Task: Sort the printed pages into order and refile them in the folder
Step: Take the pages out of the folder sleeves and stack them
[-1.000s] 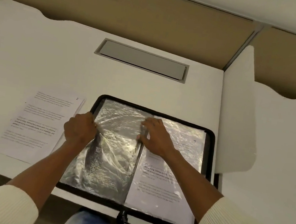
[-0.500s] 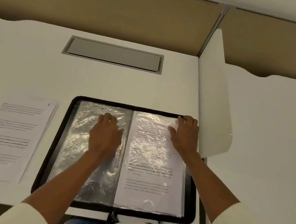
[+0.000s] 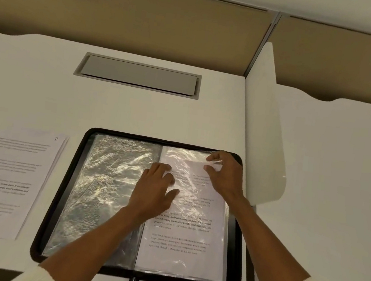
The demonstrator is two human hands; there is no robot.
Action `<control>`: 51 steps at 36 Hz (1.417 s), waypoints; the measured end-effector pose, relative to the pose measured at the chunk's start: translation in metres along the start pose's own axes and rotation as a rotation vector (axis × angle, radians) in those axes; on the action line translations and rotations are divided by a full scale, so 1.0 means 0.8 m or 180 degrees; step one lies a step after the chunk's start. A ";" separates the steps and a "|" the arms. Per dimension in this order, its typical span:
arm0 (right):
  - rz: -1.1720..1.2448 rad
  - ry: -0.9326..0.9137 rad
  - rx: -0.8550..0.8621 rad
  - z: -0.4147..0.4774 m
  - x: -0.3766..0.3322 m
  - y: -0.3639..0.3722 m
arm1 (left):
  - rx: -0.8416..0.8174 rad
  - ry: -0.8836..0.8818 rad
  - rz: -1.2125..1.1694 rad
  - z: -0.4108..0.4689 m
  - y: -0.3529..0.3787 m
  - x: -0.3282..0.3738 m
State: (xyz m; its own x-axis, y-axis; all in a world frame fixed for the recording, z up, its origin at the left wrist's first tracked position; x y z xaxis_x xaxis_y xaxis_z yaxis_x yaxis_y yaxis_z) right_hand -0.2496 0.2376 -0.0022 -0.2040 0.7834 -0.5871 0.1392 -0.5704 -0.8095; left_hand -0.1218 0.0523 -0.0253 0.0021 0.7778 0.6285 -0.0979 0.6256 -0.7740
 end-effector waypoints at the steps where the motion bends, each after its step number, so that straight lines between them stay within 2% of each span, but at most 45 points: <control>1: 0.0088 0.0009 -0.0028 -0.001 -0.002 -0.001 | 0.0098 -0.0132 -0.0142 0.004 -0.004 0.001; 3: 0.0152 0.0002 -0.0011 -0.005 -0.006 -0.004 | 0.0286 -0.0556 -0.0506 0.012 -0.013 0.001; 5: 0.0199 -0.0009 0.0016 -0.009 -0.009 -0.008 | 0.0345 -0.1212 -0.1085 0.020 -0.020 0.000; 9: 0.0303 -0.0040 -0.0009 -0.015 -0.013 -0.013 | 0.0326 -0.2625 -0.2940 0.029 -0.011 0.005; 13: 0.0330 -0.0137 -0.0053 -0.019 -0.018 -0.015 | 0.0355 -0.3115 -0.3428 0.044 -0.008 0.010; 23: 0.0345 -0.0357 -0.0083 -0.015 -0.020 -0.015 | 0.0147 -0.3507 -0.3631 0.051 0.006 0.019; 31: 0.0477 -0.0318 -0.0182 0.001 -0.039 -0.023 | 0.0380 -0.3447 -0.3650 0.046 0.010 0.015; 35: -0.0271 0.0031 -0.0649 0.031 -0.051 -0.011 | 0.0454 -0.3338 -0.3676 0.046 0.012 0.013; 42: -0.1838 0.0105 -0.1836 0.082 -0.077 0.034 | 0.0607 -0.3242 -0.3877 0.046 0.006 0.014; 45: -0.2533 0.0048 -0.2166 0.088 -0.084 0.042 | 0.0618 -0.3210 -0.3977 0.045 0.005 0.013; 48: -0.2871 0.0048 -0.2491 0.088 -0.084 0.044 | 0.0657 -0.3116 -0.3989 0.044 0.001 0.009; 51: -0.3031 -0.0011 -0.2594 0.091 -0.084 0.042 | 0.0610 -0.2951 -0.3945 0.041 -0.003 0.004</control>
State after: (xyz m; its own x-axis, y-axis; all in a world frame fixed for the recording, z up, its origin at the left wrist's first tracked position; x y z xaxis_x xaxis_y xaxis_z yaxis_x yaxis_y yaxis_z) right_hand -0.3019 0.1480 0.0105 -0.5551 0.7988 0.2319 0.4931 0.5406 -0.6816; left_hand -0.1544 0.0511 -0.0189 -0.4107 -0.5516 0.7260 -0.6208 0.7523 0.2205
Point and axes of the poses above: each hand's wrist, its own z-axis towards the middle knuckle, its own y-axis out of the palm, x = y × z, the point moved 8 cm from there along z, towards the middle knuckle, and after that the axes turned 13 degrees about -z, right-handed, at the moved point
